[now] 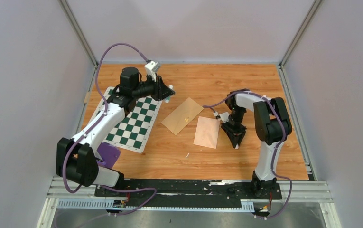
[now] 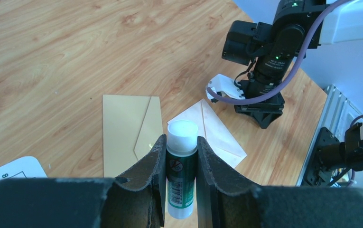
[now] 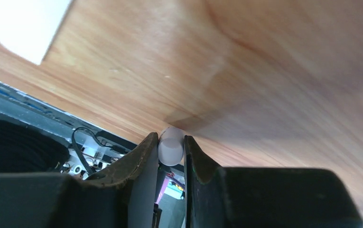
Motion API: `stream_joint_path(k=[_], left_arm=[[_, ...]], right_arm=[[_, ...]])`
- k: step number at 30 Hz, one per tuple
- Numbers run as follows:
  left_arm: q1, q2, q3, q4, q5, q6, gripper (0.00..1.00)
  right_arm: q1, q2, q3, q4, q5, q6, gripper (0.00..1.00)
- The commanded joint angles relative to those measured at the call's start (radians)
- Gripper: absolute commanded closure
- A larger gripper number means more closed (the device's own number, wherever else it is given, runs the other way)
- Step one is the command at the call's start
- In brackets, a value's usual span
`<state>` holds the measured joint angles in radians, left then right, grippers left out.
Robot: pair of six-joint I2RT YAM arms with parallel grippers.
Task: Place the letter into the envelope and seal it
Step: Adjust the solid glue cap at the center of the board, then close the solid glue cap on the solid glue.
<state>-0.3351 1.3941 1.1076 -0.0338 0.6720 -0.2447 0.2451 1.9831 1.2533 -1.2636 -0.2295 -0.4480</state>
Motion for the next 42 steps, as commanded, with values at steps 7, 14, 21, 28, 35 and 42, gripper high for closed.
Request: stream_joint_path(k=[7, 14, 21, 28, 35, 42], left_arm=[[-0.002, 0.001, 0.057, 0.005, 0.003, 0.006, 1.0], [-0.002, 0.005, 0.065, -0.01, 0.003, 0.01, 1.0], [-0.002, 0.017, 0.073, 0.003, 0.008, 0.0, 1.0], [-0.003, 0.042, 0.095, 0.011, 0.025, -0.021, 1.0], [-0.005, 0.049, 0.101, 0.009, 0.025, -0.024, 1.0], [-0.007, 0.041, 0.103, -0.009, 0.024, -0.012, 1.0]], right_arm=[[0.0, 0.136, 0.132, 0.143, 0.206, 0.056, 0.62], [-0.003, 0.041, 0.122, 0.206, 0.186, 0.073, 0.51], [-0.031, -0.242, -0.108, 0.373, 0.079, 0.071, 0.48], [-0.129, -0.455, -0.391, 0.61, 0.065, 0.04, 0.46], [-0.197, -0.482, -0.431, 0.678, 0.034, 0.006, 0.49], [-0.199, -0.49, -0.452, 0.705, 0.021, -0.034, 0.52]])
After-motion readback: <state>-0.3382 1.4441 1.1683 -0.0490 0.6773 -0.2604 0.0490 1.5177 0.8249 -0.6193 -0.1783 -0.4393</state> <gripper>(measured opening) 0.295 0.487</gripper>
